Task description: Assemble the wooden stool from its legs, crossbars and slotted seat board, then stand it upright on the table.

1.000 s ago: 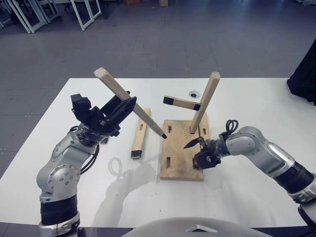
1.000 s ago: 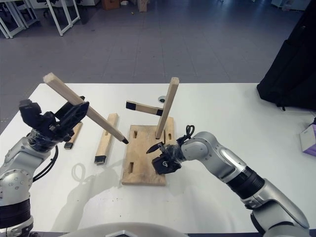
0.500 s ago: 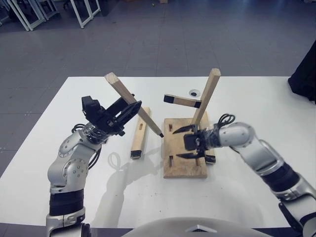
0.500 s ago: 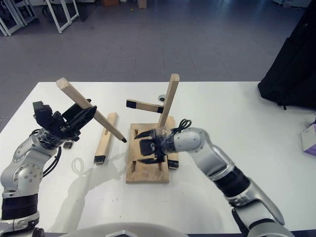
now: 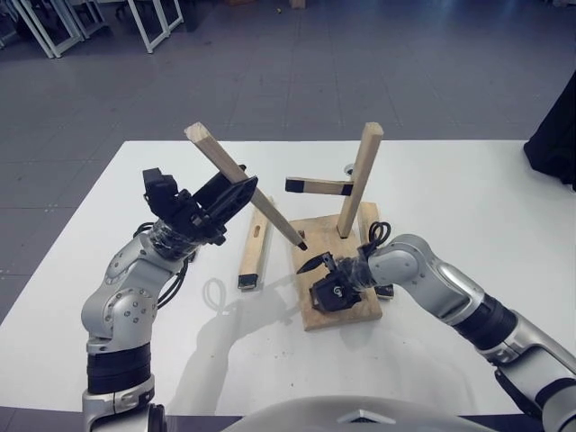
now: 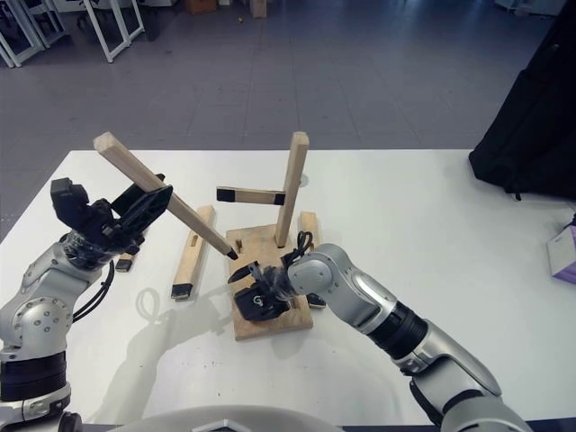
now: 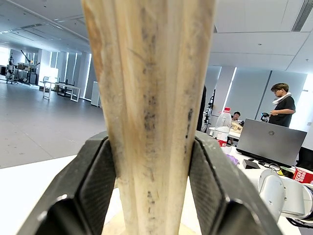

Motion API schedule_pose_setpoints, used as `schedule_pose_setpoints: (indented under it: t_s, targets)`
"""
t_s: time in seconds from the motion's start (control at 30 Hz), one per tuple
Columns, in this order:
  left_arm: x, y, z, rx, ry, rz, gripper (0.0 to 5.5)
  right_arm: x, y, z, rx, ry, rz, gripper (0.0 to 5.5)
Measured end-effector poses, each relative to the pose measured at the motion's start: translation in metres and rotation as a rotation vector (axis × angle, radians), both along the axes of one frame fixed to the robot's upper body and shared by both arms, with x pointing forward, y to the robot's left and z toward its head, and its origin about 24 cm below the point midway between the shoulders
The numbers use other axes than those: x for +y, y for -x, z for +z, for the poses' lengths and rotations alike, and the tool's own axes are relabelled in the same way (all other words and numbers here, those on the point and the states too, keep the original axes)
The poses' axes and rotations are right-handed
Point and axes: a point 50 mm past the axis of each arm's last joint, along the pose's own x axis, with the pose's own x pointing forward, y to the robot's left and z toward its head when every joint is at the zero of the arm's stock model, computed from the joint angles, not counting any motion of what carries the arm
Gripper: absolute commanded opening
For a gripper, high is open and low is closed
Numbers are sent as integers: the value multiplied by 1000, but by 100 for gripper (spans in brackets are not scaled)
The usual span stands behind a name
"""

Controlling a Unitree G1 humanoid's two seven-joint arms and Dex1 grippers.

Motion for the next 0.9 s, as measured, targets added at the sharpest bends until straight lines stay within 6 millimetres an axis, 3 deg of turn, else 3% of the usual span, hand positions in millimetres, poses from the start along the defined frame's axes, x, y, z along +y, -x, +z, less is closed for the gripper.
schedule_pose_setpoints:
  t_s: [0.27, 0.43, 0.63, 0.9]
  targets:
    - [-1, 3, -6, 14, -16, 10, 202, -7, 10, -6, 119, -18, 33, 395]
    - [15, 18, -22, 84, -85, 66, 202, -26, 13, -5, 254, -110, -124, 395]
    - [21, 18, -24, 69, -121, 113, 202, -57, 4, 28, 446, -294, -334, 395]
    - [36, 5, -39, 100, -112, 154, 202, -57, -4, 15, 524, -335, -452, 395]
